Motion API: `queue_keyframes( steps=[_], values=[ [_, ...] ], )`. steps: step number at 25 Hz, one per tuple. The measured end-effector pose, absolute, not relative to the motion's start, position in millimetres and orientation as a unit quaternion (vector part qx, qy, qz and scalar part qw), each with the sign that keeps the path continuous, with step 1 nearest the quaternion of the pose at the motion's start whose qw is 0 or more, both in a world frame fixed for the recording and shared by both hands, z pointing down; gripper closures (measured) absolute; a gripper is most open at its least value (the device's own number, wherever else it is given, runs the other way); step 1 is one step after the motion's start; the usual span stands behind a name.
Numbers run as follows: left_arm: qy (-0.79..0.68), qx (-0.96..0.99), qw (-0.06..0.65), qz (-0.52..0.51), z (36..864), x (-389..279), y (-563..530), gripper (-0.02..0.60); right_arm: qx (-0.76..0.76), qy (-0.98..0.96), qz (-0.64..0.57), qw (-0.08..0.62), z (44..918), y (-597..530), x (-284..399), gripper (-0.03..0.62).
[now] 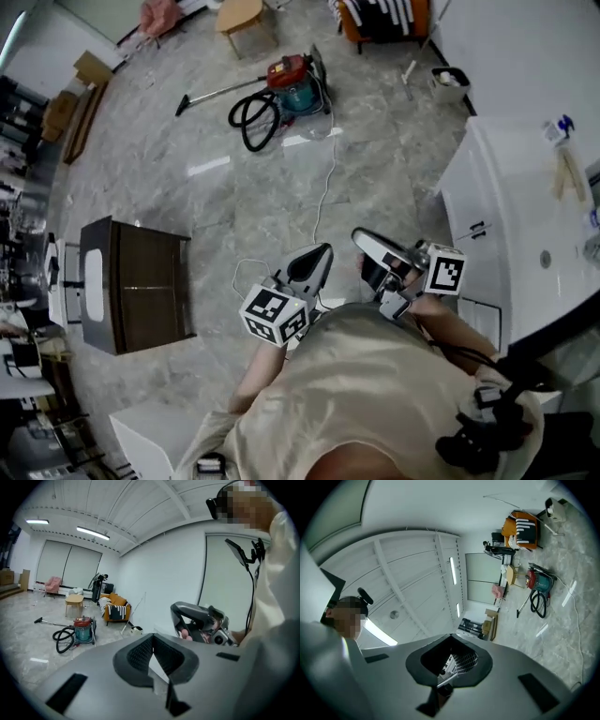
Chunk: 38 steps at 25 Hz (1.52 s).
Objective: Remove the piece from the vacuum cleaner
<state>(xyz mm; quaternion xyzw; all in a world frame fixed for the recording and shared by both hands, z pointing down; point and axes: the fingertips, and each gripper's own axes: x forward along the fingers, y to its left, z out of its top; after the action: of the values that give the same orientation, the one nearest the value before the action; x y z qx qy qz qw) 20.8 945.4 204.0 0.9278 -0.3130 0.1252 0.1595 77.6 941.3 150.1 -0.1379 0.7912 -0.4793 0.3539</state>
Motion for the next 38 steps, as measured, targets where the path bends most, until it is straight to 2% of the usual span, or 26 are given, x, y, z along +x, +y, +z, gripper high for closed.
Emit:
queue_keyframes(
  steps=[9,16,27,38],
  values=[
    [-0.394,0.893,0.165,0.145,207.7,6.2,924.4,0.577,-0.109,0.855,-0.415,0.292,150.6,942.5,96.5,0.592],
    [-0.415,0.882,0.172,0.144,200.7,-5.5,919.3,0.577,-0.071,0.853,-0.44,0.27,152.6,942.0,84.3,0.591],
    [-0.377,0.897,0.198,0.121,225.6,-34.8,864.3,0.577,-0.153,0.863,-0.419,0.237,160.6,889.5,63.3,0.592],
    [-0.346,0.915,0.179,0.103,206.5,-111.7,760.9,0.577,-0.179,0.898,-0.358,0.18,136.5,817.2,-36.6,0.591]
  ],
)
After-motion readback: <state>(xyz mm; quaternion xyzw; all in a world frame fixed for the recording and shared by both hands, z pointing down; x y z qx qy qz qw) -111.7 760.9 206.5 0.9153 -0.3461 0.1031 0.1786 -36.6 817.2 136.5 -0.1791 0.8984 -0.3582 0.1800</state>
